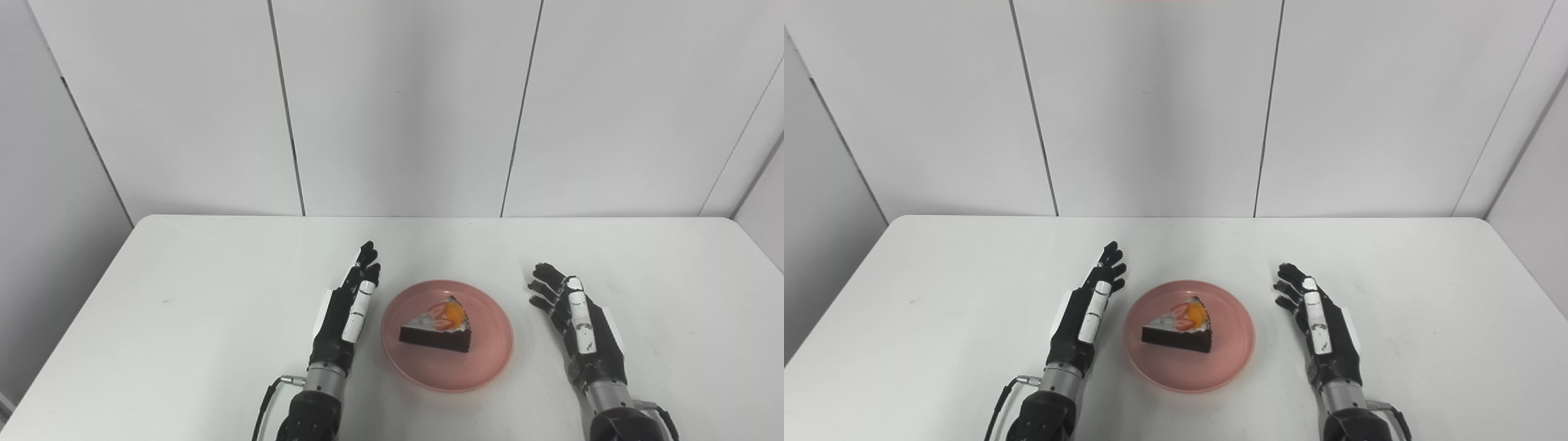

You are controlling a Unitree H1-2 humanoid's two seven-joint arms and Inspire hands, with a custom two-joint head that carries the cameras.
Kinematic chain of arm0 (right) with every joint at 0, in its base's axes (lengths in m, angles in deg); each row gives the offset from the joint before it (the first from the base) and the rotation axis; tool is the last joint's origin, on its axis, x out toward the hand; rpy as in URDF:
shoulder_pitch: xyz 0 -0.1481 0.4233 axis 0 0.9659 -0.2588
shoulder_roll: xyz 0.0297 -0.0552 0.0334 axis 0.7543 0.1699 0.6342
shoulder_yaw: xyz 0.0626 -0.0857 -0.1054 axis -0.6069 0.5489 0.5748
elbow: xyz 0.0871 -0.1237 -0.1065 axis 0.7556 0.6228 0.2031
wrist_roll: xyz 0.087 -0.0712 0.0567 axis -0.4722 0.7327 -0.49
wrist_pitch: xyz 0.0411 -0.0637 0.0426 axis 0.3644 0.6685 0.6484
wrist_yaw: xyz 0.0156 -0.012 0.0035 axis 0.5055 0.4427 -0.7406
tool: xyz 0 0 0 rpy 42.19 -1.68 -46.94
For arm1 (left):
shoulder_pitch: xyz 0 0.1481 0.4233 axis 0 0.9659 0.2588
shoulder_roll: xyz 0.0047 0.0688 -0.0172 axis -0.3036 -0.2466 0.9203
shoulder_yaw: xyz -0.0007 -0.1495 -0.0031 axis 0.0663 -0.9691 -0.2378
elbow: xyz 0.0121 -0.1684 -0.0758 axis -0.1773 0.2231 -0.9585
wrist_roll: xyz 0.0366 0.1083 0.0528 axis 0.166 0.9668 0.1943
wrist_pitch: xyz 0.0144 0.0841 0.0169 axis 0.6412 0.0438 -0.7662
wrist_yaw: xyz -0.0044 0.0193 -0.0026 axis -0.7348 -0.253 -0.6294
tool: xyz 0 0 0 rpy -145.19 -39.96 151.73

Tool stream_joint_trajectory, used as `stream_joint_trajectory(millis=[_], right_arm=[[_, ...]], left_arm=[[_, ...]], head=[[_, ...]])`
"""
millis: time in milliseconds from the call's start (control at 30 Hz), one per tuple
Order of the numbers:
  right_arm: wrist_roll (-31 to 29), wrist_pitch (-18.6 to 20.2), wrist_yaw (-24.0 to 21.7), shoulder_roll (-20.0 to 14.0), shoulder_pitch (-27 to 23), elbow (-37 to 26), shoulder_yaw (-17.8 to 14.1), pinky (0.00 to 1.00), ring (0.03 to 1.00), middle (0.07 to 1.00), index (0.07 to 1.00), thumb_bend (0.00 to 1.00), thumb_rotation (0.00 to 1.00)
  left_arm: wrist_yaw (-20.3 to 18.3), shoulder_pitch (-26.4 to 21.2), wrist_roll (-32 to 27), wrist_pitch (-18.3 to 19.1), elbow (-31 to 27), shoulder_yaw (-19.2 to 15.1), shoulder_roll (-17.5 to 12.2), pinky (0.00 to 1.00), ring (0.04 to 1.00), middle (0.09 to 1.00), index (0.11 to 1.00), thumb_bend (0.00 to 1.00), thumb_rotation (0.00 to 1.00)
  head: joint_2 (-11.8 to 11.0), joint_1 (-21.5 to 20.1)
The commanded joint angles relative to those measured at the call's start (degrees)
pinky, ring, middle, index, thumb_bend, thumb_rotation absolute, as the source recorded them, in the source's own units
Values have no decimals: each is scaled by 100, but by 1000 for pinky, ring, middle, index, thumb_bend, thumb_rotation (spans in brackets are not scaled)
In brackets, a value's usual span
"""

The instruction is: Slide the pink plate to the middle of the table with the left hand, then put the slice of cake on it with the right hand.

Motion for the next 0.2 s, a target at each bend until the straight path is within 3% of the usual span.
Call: stream_joint_trajectory(millis=[0, 167], right_arm=[[-34, -64, -93, 51, 132, 101, 22, 817, 828, 838, 769, 871, 942], [17, -115, -58, 60, 124, 111, 32, 810, 823, 832, 761, 866, 942]], left_arm=[[-15, 257, -27, -154, 224, -56, -80, 911, 933, 959, 934, 725, 1000], [3, 231, -101, -231, 221, -112, -47, 893, 920, 948, 927, 716, 1000]], head=[[8, 2], [-46, -11]])
